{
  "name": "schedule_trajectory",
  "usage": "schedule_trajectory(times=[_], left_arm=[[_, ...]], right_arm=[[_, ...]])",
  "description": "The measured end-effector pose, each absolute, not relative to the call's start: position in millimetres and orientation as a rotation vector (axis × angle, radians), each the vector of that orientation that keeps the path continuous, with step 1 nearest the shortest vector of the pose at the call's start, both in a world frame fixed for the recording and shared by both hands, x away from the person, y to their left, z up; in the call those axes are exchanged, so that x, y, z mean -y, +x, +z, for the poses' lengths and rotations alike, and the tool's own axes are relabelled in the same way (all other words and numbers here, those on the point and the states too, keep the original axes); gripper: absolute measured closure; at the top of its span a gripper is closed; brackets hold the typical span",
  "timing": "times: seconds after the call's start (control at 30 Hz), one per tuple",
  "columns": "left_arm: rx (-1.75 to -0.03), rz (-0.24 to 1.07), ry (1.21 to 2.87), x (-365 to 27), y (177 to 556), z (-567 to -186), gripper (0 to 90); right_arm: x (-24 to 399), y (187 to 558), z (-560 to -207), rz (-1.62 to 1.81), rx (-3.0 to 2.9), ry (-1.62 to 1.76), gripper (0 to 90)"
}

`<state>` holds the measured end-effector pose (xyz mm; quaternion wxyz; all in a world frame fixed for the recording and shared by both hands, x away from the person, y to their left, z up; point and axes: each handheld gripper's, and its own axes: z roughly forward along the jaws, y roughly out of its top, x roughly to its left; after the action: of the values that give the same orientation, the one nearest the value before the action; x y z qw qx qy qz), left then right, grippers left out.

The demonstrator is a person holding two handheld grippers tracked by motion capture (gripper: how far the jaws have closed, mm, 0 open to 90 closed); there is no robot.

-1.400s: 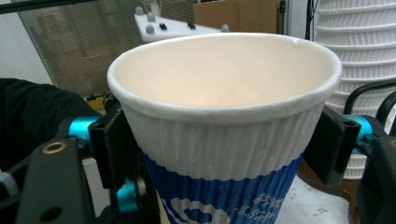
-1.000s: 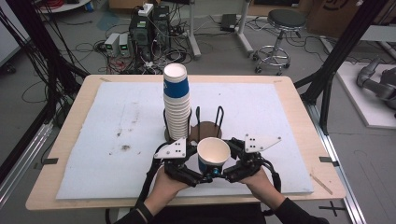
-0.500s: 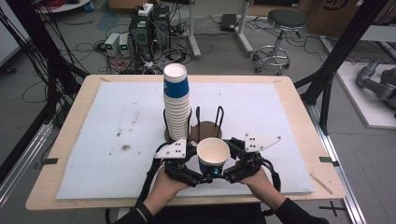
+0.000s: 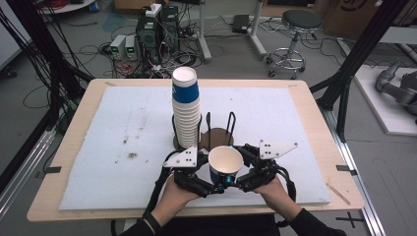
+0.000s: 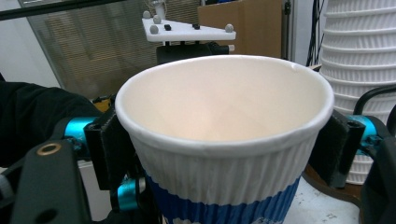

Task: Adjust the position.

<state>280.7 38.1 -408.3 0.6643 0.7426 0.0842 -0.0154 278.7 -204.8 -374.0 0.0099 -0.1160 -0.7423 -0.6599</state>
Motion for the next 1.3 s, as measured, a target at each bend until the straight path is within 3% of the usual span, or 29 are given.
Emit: schedule_trajectory(times=[0.17, 0.43, 1.3], left_arm=[[-0.211, 0.008, 1.685, -40.4, 281.4, -406.3, 17.2], [-0.232, 0.057, 1.722, -52.6, 282.0, -401.7, 13.2], [-0.336, 0.24, 1.664, -134.2, 272.4, -377.5, 13.1]], right_arm=[[207.9, 281.0, -373.3, -2.066, 2.355, -0.388, 21.1], [214.1, 283.7, -371.9, -2.071, 2.387, -0.427, 21.1], [238.7, 290.3, -370.2, -2.12, 2.413, -0.508, 21.2]])
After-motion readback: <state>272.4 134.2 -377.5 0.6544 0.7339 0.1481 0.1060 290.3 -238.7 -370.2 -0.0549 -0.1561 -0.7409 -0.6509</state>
